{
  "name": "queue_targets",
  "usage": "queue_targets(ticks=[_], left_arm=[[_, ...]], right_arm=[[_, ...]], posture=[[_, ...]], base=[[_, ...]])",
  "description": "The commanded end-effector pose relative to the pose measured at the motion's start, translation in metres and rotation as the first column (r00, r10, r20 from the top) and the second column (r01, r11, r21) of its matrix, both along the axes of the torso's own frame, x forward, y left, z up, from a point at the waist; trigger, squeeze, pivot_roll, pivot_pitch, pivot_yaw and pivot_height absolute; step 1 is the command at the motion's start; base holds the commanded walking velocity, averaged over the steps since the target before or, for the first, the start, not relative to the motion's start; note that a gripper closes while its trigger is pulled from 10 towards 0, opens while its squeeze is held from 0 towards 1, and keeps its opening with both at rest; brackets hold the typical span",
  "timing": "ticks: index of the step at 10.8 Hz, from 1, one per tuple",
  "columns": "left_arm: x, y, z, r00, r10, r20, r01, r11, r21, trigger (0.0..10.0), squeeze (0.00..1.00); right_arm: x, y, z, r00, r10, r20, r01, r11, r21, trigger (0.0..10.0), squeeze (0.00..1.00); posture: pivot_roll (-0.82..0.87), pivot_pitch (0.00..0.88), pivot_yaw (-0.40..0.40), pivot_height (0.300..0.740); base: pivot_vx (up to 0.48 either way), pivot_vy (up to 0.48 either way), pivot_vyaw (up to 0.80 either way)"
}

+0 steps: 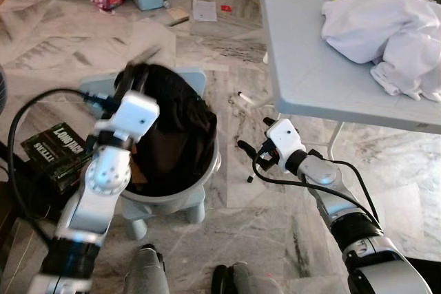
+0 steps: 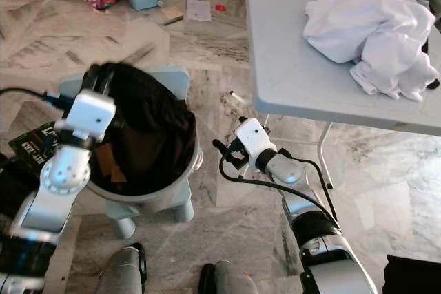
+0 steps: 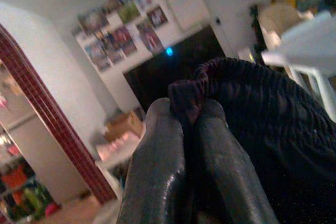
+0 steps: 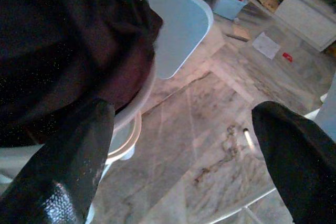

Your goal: Hang hanger

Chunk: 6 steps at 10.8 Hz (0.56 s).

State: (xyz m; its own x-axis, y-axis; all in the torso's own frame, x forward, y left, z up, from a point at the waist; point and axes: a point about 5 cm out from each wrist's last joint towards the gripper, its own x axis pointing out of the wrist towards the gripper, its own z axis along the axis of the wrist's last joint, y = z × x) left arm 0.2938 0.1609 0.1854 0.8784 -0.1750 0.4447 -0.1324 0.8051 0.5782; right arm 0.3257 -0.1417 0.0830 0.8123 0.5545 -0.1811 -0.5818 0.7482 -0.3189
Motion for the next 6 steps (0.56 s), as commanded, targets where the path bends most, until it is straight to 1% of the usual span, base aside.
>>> queue_targets(ticks=[1, 3, 4, 5, 6], left_arm=[[0.000, -0.006, 0.009, 0.998, -0.018, 0.058, 0.018, 1.000, 0.009, 0.0, 0.00], [0.005, -0.009, 0.014, 0.996, -0.034, 0.085, 0.032, 0.999, 0.015, 0.0, 0.00], [0.009, -0.009, 0.010, 0.998, -0.045, 0.041, 0.045, 0.999, -0.003, 0.0, 0.00], [0.014, -0.005, 0.000, 0.997, -0.044, -0.067, 0.038, 0.996, -0.086, 0.0, 0.00], [0.015, 0.003, -0.008, 0.992, -0.029, -0.126, 0.010, 0.989, -0.151, 0.0, 0.00]], right_arm=[[0.001, -0.005, 0.001, 1.000, -0.020, 0.007, 0.020, 1.000, -0.001, 10.0, 0.85], [0.002, -0.006, -0.001, 0.999, -0.042, 0.012, 0.042, 0.999, 0.000, 10.0, 0.85], [0.002, -0.007, -0.003, 0.997, -0.072, 0.008, 0.072, 0.997, 0.023, 10.0, 0.85], [0.003, -0.006, -0.001, 0.994, -0.111, 0.022, 0.109, 0.991, 0.077, 10.0, 0.84], [0.004, -0.010, 0.006, 0.977, -0.206, 0.049, 0.195, 0.966, 0.171, 10.0, 0.34]], posture=[[0.04, 0.065, -0.131, 0.740], [0.04, 0.045, -0.126, 0.740], [0.04, 0.035, -0.115, 0.740], [0.03, 0.025, -0.101, 0.740], [0.03, 0.010, -0.084, 0.740]], base=[[0.000, 0.000, 0.00], [0.000, 0.000, 0.00], [0.000, 0.000, 0.00], [0.000, 0.000, 0.00], [0.000, 0.000, 0.00]])
